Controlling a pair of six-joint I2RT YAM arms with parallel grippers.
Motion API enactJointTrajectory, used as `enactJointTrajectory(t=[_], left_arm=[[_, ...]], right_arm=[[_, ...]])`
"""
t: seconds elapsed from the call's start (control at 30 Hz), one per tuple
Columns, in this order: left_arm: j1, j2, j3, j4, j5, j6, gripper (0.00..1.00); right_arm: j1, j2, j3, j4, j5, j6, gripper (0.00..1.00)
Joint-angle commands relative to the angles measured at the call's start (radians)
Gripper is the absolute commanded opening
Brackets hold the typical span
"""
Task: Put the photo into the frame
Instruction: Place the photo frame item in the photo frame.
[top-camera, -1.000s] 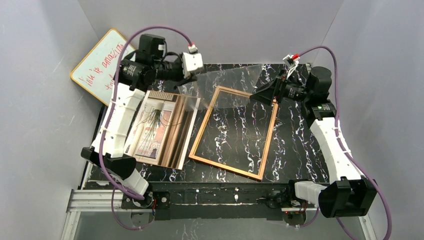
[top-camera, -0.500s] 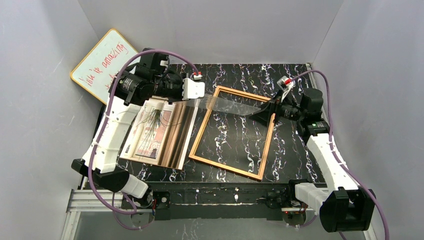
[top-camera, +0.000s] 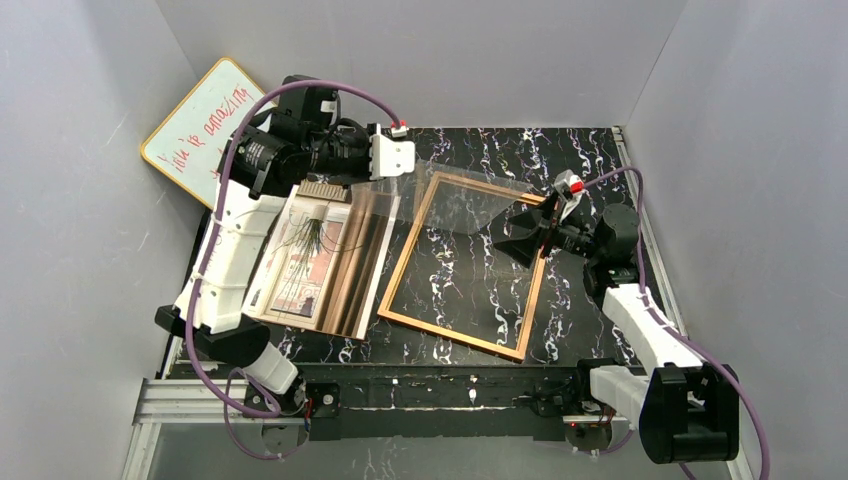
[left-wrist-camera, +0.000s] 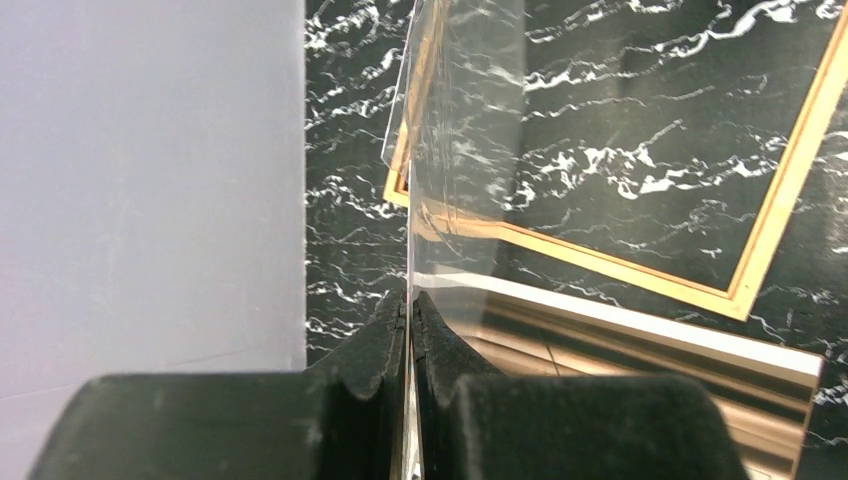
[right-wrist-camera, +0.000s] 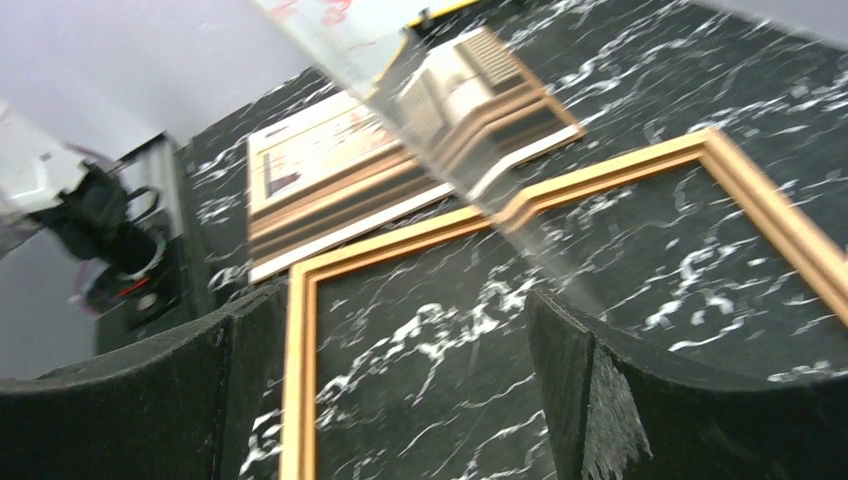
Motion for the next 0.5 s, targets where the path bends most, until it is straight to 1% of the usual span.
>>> enactJointTrajectory(t=[0.0, 0.07, 0.2, 0.33, 0.47], left_arm=[[-0.011, 0.018, 0.103, -0.012, 0.026, -0.025, 0.00], [-0.016, 0.017, 0.111, -0.017, 0.026, -0.027, 0.00], [-0.021, 0.008, 0.105, -0.024, 0.018, -0.027, 0.00], [-0.021, 0.004, 0.107, -0.023, 0.014, -0.025, 0.00], [-0.022, 0.008, 0.119, -0.024, 0.004, -0.026, 0.00]], right_arm=[[0.000, 0.039, 0.018, 0.184, 0.163, -0.047, 0.97], [0.000, 0.072, 0.019, 0.233, 0.181, -0.066, 0.98], [0.000, 0.179, 0.059, 0.337, 0.116, -0.041, 0.98], [0.007, 0.308, 0.094, 0.541, 0.013, 0.071, 0.96], [0.018, 0.381, 0.106, 0.707, -0.037, 0.204, 0.91]])
